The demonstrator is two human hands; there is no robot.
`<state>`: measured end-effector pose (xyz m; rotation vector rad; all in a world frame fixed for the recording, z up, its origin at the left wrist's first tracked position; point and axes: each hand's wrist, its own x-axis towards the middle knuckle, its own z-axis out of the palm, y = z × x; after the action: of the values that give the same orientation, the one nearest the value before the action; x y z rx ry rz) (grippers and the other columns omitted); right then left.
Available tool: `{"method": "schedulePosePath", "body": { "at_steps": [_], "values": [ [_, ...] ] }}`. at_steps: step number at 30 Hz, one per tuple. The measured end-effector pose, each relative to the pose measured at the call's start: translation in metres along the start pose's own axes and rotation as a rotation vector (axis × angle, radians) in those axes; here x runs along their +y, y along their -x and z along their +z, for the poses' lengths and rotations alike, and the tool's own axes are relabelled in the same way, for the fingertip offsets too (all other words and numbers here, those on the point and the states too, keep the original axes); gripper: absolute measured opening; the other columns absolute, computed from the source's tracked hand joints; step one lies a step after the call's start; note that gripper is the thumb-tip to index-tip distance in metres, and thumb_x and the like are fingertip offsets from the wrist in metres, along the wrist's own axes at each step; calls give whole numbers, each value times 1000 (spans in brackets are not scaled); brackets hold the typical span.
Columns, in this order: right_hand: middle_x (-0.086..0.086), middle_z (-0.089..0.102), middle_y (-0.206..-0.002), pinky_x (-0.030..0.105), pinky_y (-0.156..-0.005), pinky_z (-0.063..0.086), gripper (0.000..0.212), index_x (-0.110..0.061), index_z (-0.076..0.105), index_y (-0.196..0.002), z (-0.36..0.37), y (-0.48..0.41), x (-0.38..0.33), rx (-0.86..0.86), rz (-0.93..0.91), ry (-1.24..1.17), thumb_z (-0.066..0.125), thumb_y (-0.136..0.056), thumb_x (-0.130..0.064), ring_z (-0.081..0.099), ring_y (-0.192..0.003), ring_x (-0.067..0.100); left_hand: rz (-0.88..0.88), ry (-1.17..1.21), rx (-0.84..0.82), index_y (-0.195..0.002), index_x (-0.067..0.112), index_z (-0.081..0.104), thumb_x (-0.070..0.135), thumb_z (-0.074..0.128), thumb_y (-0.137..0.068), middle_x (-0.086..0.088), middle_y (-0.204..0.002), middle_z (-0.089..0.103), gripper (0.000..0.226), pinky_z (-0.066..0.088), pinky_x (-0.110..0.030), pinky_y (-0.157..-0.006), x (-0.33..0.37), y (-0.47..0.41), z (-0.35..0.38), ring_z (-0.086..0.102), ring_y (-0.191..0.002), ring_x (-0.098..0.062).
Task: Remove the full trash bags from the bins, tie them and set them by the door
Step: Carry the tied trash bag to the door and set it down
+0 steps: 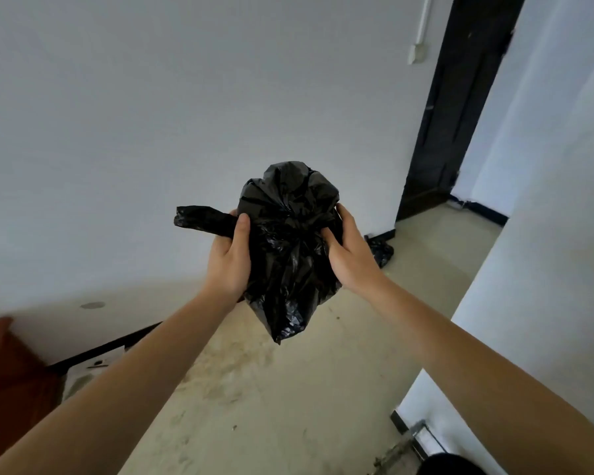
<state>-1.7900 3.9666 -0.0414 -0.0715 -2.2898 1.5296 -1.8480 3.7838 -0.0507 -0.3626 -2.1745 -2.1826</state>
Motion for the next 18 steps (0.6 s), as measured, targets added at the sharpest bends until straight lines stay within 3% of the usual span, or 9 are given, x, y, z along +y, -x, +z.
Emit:
{"method": "schedulePosePath", "body": {
  "at_steps": [7,13,16,18],
  "values": [
    [-23,42,-137,28,-111,30,54,-30,27,-153,-22,-139,72,185,133,21,47,-103,-40,38,-130,-1,-71,54,-214,-118,26,65,44,44,-105,0,-116,73,31,51,-41,-103,-42,-167,68,68,-110,-14],
    [-45,35,-106,13,-95,28,52,-26,29,-153,-72,-241,155,290,226,4,47,-104,-32,38,-116,-7,-105,47,-382,-116,26,66,46,45,-104,1,-115,73,31,51,-43,-103,-96,-288,164,68,-111,-14],
    [-38,36,-108,0,-82,29,52,-22,28,-153,-103,-308,204,327,255,-23,46,-105,-30,36,-116,-5,-121,40,-414,-115,23,65,41,45,-105,-2,-115,73,29,51,-41,-103,-115,-358,221,68,-110,-14],
    [-29,40,-117,3,-85,30,52,-21,29,-153,-126,-356,229,346,281,-31,46,-105,-31,37,-116,-3,-144,33,-433,-120,22,64,41,45,-105,-1,-117,72,30,51,-40,-103,-121,-404,259,68,-110,-14]
  ]
}}
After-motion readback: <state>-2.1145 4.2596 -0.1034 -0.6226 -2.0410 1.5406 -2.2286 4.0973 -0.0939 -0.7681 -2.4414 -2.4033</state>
